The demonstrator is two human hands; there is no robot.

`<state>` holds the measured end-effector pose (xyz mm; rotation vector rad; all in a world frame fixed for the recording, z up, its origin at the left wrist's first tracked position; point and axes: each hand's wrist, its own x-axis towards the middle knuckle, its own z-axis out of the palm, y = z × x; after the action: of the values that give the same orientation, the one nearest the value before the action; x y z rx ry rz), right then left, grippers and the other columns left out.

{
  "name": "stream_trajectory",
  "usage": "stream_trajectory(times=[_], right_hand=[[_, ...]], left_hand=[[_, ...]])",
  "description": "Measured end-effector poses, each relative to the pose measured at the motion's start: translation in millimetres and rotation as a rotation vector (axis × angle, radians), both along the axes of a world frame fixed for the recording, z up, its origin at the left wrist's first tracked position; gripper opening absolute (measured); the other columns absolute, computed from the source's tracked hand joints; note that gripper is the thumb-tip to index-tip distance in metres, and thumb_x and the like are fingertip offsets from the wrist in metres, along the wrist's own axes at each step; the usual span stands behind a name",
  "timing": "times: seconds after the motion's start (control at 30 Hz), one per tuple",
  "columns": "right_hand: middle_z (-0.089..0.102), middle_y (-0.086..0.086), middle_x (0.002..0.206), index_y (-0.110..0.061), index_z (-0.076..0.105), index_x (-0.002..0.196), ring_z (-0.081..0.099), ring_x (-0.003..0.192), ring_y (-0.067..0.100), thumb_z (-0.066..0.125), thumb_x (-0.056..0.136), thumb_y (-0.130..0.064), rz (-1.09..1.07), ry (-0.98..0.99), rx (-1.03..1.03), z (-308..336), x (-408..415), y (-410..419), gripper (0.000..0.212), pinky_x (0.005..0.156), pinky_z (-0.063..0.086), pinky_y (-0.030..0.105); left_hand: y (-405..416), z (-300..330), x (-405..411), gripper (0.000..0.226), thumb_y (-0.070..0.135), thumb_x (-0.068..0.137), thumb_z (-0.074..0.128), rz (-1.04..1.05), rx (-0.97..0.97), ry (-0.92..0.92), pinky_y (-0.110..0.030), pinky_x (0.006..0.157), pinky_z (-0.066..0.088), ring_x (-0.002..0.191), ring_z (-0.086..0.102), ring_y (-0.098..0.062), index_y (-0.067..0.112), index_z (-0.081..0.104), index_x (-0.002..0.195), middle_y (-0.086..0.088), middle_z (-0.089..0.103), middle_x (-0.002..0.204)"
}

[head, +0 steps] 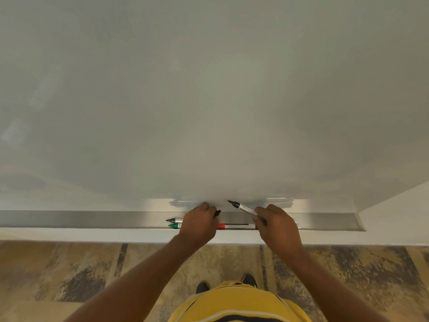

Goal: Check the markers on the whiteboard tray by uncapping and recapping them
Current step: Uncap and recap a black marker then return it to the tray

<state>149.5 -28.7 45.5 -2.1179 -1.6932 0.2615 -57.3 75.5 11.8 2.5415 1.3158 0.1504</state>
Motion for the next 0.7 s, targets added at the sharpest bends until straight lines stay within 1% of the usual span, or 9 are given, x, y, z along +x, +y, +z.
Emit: stream_trajectory(times=[0.07,0.1,0.17,0.23,0.3,0.33,0.4,0.5,0.7], right_hand=[[0.056,0.0,0.08,-0.017,0.07,0.092,0.05,0.071,0.015,0.07,0.081,-0.013,0.059,0.064,0.037,6.8,4.5,-2.3,0.012,0.055,0.037,0.021],[0.057,-0.001,0.088,-0.017,0.069,0.094,0.052,0.075,0.013,0.071,0.081,-0.013,0.089,0.104,0.05,11.3,6.5,-3.3,0.014,0.059,0.039,0.019],[0.057,-0.006,0.096,-0.024,0.064,0.095,0.055,0.078,0.008,0.069,0.083,-0.016,0.131,0.205,0.042,22.3,10.3,-5.0,0.015,0.062,0.046,0.02],[0.061,-0.012,0.089,-0.035,0.057,0.094,0.058,0.074,0.007,0.063,0.088,-0.021,0.159,0.298,-0.001,33.6,13.3,-5.8,0.017,0.062,0.05,0.025],[0.063,-0.012,0.082,-0.04,0.056,0.097,0.059,0.073,0.007,0.058,0.092,-0.028,0.18,0.341,0.01,44.0,14.2,-6.6,0.014,0.061,0.047,0.019],[0.063,-0.013,0.083,-0.042,0.057,0.1,0.059,0.076,0.007,0.056,0.092,-0.031,0.181,0.356,0.051,49.3,13.9,-6.6,0.013,0.062,0.045,0.015],[0.064,-0.017,0.09,-0.042,0.058,0.108,0.058,0.084,0.004,0.054,0.091,-0.034,0.171,0.379,0.118,57.3,12.9,-6.6,0.019,0.066,0.042,0.008],[0.064,-0.016,0.101,-0.037,0.06,0.114,0.056,0.092,0.001,0.054,0.092,-0.03,0.18,0.34,0.143,60.8,11.8,-4.8,0.024,0.07,0.04,0.005],[0.064,-0.011,0.104,-0.031,0.062,0.113,0.057,0.088,0.002,0.052,0.092,-0.028,0.214,0.283,0.163,67.7,11.2,-2.4,0.023,0.072,0.04,0.005]], left_hand=[[-8.4,12.6,-3.7,0.02,0.026,0.094,0.053,0.028,-0.059,-0.148,-0.034,0.066,0.055,0.075,0.062,-0.021,0.013,0.065,0.101,-0.004,0.06,0.101],[-11.8,20.3,-6.1,0.018,0.023,0.093,0.055,0.054,-0.12,-0.225,-0.029,0.07,0.054,0.077,0.062,-0.018,0.013,0.066,0.103,-0.004,0.062,0.103],[-15.6,38.8,-11.1,0.019,0.021,0.094,0.056,0.106,-0.247,-0.342,-0.022,0.074,0.051,0.081,0.062,-0.014,0.016,0.065,0.11,-0.002,0.069,0.101],[-16.8,56.6,-15.9,0.021,0.018,0.096,0.055,0.126,-0.312,-0.452,-0.023,0.073,0.051,0.081,0.063,-0.014,0.019,0.065,0.114,-0.002,0.07,0.095],[-17.7,70.7,-20.1,0.023,0.017,0.097,0.053,0.157,-0.342,-0.557,-0.02,0.074,0.049,0.084,0.062,-0.013,0.021,0.065,0.117,0.002,0.067,0.093],[-18.1,76.1,-21.6,0.024,0.017,0.097,0.053,0.182,-0.363,-0.599,-0.019,0.076,0.049,0.085,0.063,-0.012,0.023,0.065,0.117,0.004,0.067,0.092],[-18.7,83.9,-22.9,0.022,0.018,0.096,0.054,0.239,-0.433,-0.674,-0.022,0.08,0.052,0.084,0.066,-0.011,0.029,0.064,0.112,0.009,0.068,0.09],[-20.1,90.1,-22.0,0.02,0.013,0.096,0.054,0.263,-0.483,-0.767,-0.03,0.076,0.056,0.074,0.067,-0.011,0.03,0.063,0.1,0.009,0.07,0.083],[-20.5,94.9,-20.6,0.021,0.013,0.097,0.052,0.284,-0.461,-0.776,-0.042,0.081,0.059,0.075,0.067,-0.013,0.03,0.063,0.101,0.001,0.07,0.085]])
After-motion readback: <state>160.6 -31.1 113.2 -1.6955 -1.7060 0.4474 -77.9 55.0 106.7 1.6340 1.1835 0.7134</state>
